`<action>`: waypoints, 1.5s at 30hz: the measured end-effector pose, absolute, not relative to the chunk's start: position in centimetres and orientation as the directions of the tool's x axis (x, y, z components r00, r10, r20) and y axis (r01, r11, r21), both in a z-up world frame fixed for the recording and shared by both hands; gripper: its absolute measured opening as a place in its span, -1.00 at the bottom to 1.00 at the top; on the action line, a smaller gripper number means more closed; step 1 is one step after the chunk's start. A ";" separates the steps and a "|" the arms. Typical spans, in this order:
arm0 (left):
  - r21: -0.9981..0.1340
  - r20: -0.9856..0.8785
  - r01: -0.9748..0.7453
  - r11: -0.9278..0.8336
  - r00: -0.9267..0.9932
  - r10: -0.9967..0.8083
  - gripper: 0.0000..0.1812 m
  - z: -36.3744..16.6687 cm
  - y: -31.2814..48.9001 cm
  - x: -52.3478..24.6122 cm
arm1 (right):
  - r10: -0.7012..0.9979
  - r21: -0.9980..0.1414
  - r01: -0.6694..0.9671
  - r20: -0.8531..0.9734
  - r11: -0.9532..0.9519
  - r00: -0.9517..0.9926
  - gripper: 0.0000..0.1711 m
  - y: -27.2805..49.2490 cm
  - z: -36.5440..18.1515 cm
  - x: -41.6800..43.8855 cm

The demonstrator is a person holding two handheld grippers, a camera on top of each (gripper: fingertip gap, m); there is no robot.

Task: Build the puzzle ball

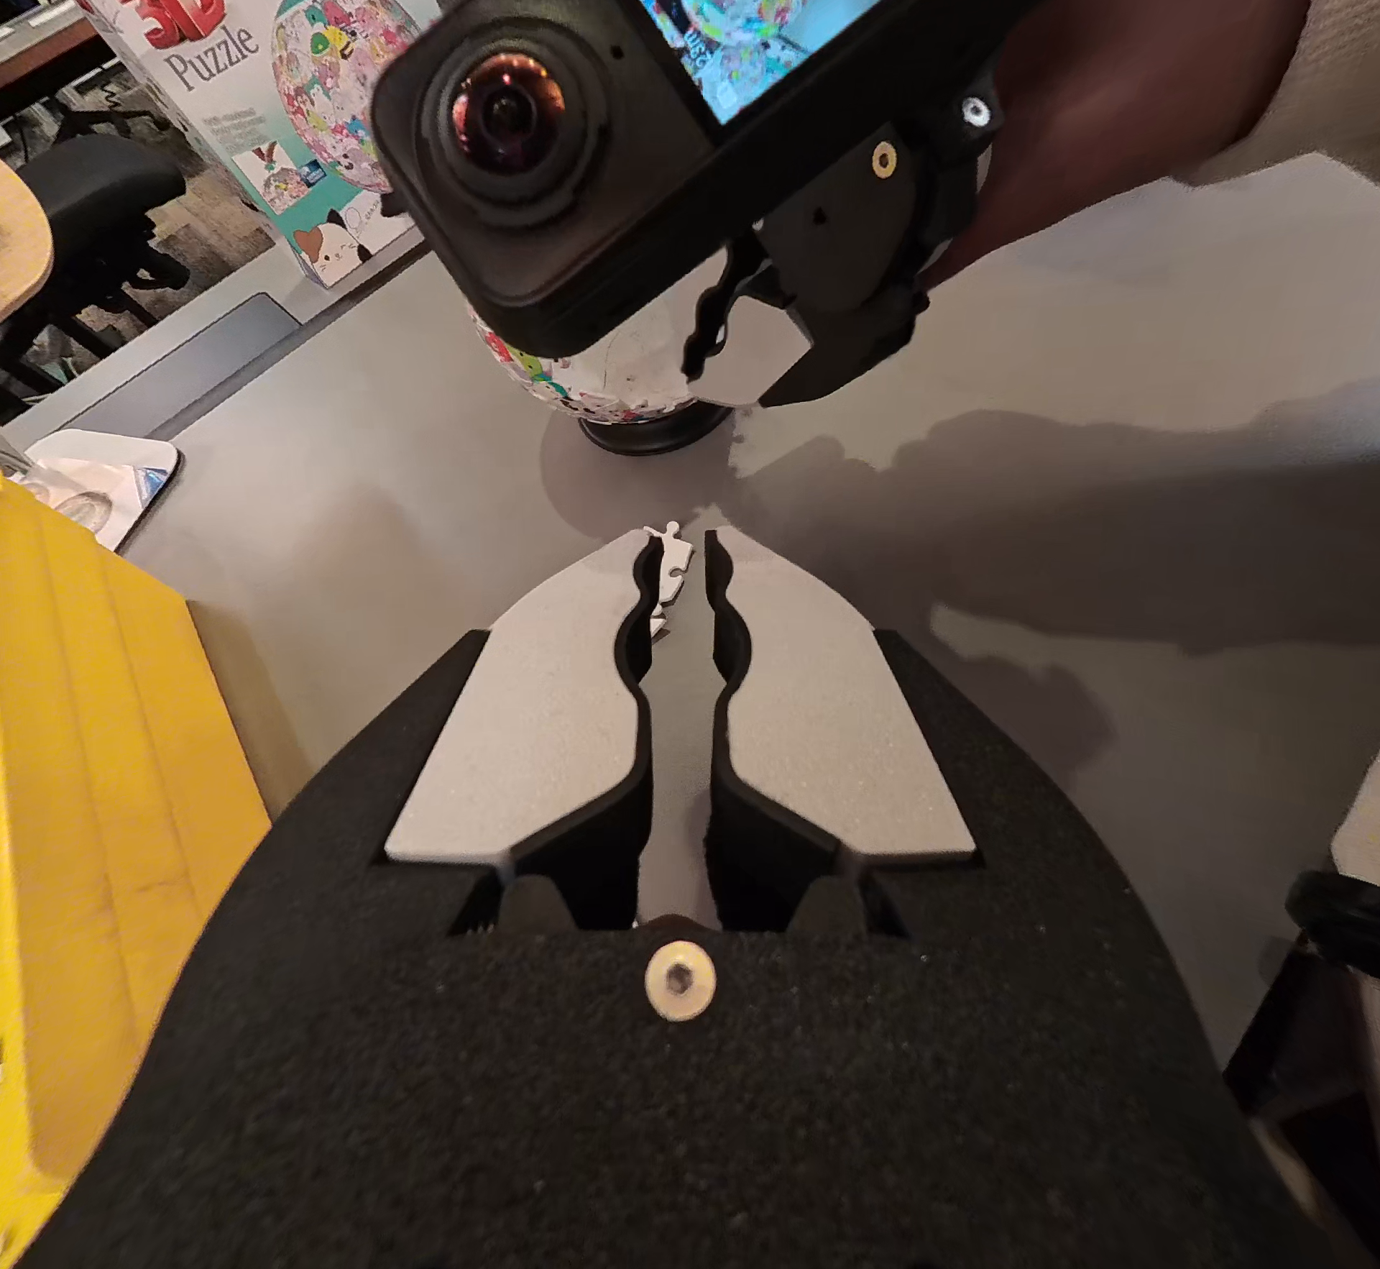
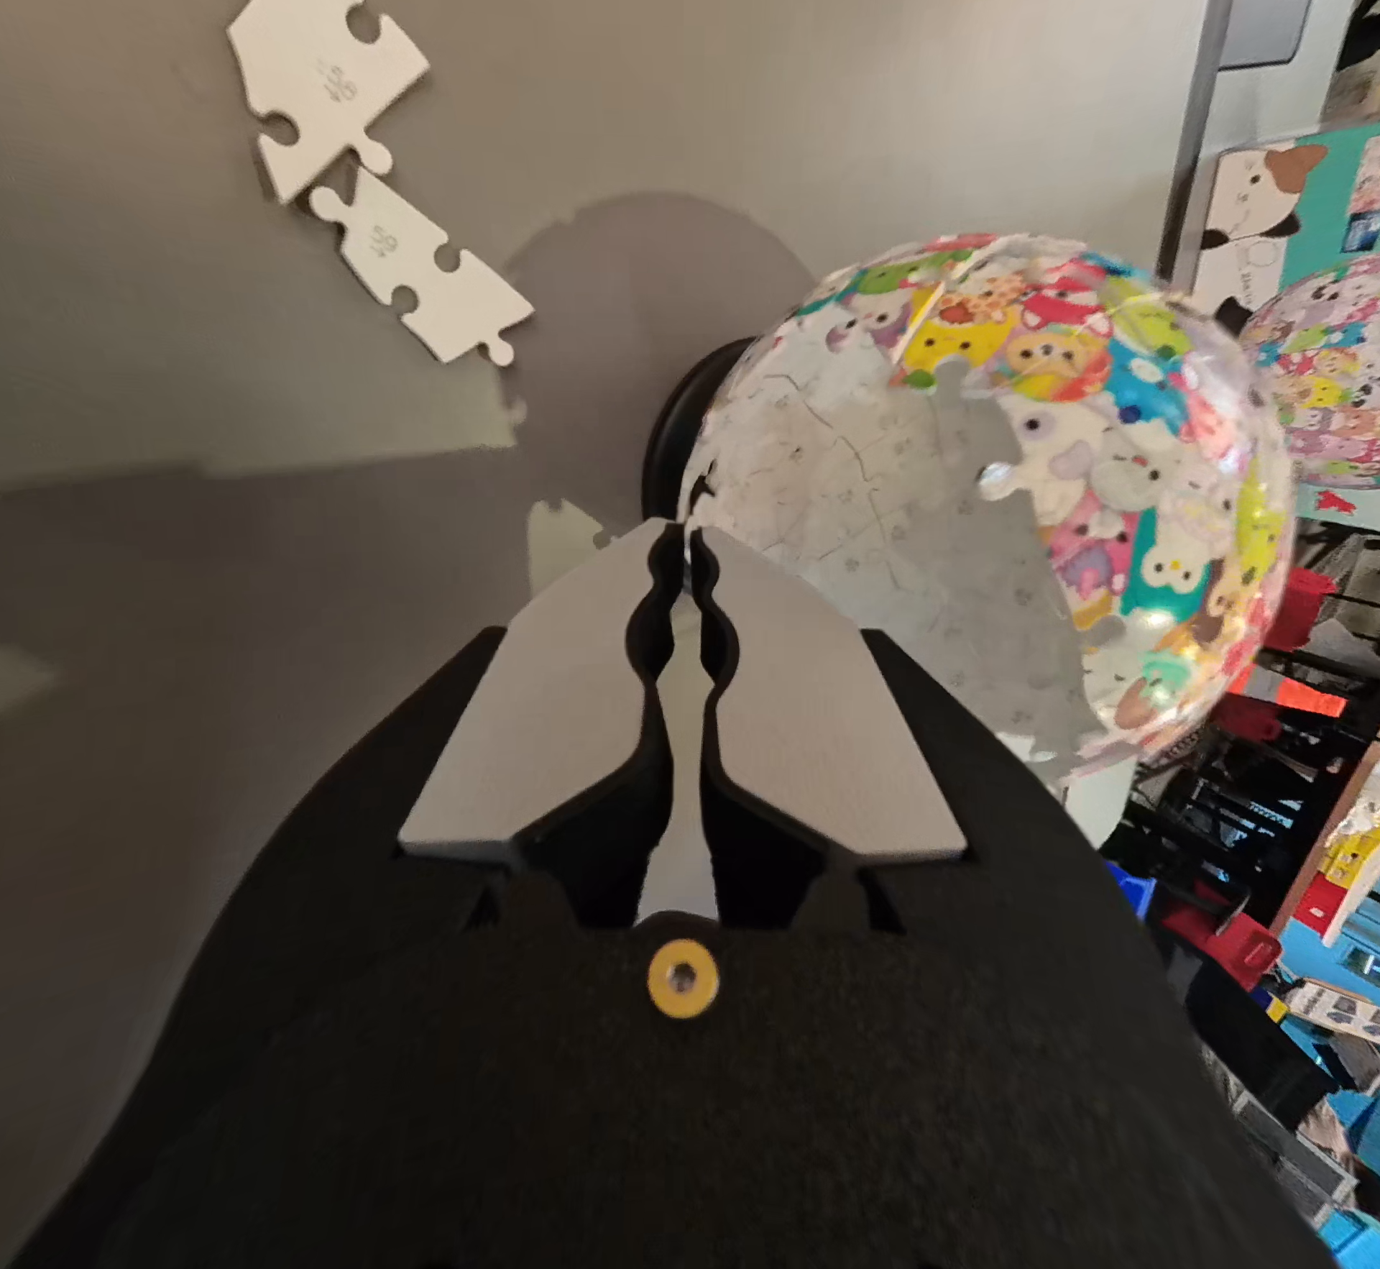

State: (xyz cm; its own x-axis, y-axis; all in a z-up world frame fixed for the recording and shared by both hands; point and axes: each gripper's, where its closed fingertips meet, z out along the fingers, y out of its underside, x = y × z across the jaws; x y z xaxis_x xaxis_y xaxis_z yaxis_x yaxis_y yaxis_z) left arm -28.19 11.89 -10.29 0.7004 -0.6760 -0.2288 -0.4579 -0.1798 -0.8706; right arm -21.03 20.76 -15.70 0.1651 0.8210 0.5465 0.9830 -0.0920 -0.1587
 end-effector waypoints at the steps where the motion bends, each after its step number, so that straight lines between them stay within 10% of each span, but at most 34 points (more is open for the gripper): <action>1: -0.870 -0.230 -0.460 -0.180 0.700 -0.676 -0.88 -10.3 11.9 -28.2 | 0.824 -0.166 0.982 0.542 -0.088 0.165 -0.98 20.7 -15.7 -21.2; 45: -0.863 -0.242 -0.472 -0.181 0.700 -0.672 -0.88 -10.6 12.0 -28.3 | 0.846 -0.200 0.975 0.501 -0.093 0.183 -0.94 20.5 -16.1 -21.0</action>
